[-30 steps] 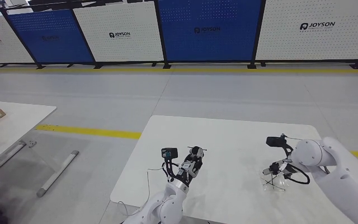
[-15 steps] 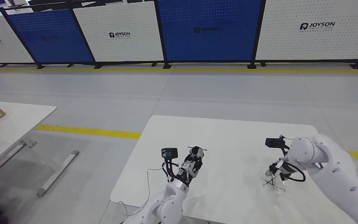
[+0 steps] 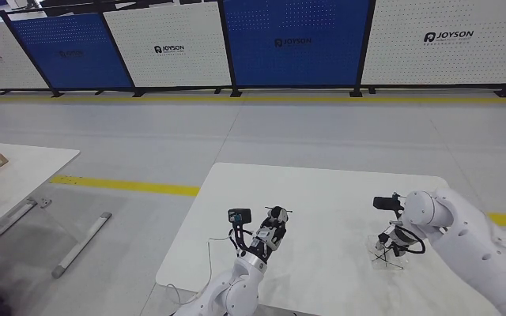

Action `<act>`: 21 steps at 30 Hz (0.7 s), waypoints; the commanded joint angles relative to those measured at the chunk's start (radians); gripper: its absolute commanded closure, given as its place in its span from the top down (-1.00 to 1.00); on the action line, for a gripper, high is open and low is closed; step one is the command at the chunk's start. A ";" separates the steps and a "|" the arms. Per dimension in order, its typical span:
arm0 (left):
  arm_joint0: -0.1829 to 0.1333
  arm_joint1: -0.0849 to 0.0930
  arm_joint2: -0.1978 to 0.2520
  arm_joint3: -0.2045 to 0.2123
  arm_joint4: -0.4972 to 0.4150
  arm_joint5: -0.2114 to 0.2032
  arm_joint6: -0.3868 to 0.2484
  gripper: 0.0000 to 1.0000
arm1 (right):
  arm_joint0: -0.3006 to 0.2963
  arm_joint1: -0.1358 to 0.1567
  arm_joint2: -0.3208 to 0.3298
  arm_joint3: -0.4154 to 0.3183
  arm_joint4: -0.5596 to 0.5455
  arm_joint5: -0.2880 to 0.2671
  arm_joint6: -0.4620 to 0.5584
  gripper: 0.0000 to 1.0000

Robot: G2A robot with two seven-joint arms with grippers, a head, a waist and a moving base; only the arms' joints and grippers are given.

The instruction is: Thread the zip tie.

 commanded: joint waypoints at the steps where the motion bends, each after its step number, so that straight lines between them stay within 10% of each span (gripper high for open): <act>1: 0.000 0.000 0.000 0.000 0.000 0.000 0.000 -1.00 | 0.004 -0.006 -0.004 0.012 0.000 -0.001 0.000 -0.38; 21: 0.000 0.000 0.000 0.000 0.000 0.000 0.000 -1.00 | 0.044 -0.060 -0.040 0.136 0.029 -0.037 0.000 -1.00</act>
